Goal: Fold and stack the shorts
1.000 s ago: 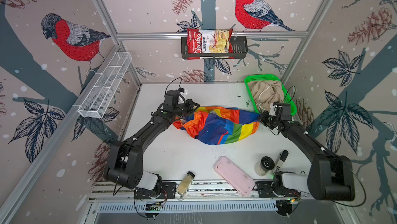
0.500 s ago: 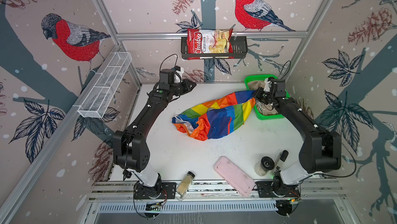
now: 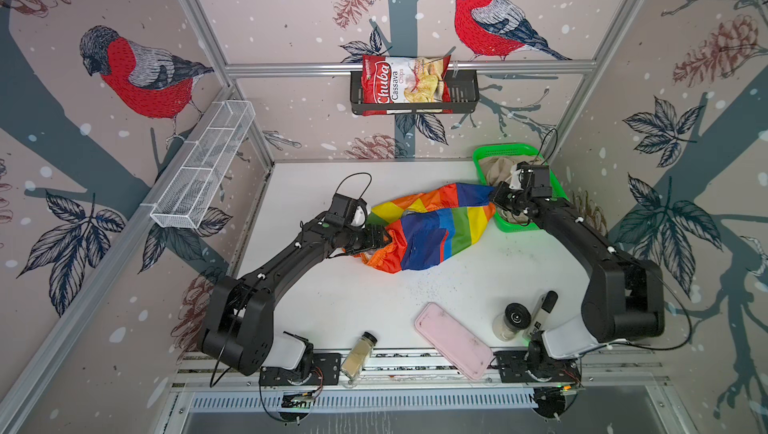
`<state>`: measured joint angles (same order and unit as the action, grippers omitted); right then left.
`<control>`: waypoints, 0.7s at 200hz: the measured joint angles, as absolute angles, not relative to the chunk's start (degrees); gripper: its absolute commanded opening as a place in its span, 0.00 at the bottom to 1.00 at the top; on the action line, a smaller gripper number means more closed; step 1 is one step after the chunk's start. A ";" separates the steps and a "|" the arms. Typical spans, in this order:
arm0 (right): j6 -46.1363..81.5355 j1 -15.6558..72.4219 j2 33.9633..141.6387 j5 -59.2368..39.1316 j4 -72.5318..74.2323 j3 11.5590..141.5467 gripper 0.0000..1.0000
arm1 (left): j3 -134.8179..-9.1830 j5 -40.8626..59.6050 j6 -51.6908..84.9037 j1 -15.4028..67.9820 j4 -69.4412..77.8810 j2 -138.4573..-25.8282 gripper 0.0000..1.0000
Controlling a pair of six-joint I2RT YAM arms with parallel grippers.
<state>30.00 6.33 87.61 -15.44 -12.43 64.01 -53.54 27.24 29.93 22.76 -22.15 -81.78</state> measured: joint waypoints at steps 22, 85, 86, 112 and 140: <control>30.00 6.33 86.89 -15.40 -12.45 63.26 0.00 | -51.77 28.27 31.31 23.35 -18.52 -83.90 0.71; 30.24 6.35 87.35 -15.35 -12.16 62.74 0.00 | -60.69 30.98 35.55 23.35 -11.14 -91.90 0.00; 30.26 6.35 87.42 -15.35 -12.16 62.78 0.00 | -60.97 30.98 35.53 23.35 -11.11 -92.01 0.00; 31.62 6.35 91.85 -15.38 -12.75 68.25 0.00 | -77.87 29.19 32.97 20.62 -14.96 -98.70 0.00; 31.64 6.35 97.25 -15.55 -14.83 83.22 0.00 | -106.83 25.56 29.98 16.32 -23.73 -108.73 0.00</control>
<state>31.64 6.35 97.25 -15.55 -14.83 83.22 -106.83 25.56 29.98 16.32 -23.73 -108.73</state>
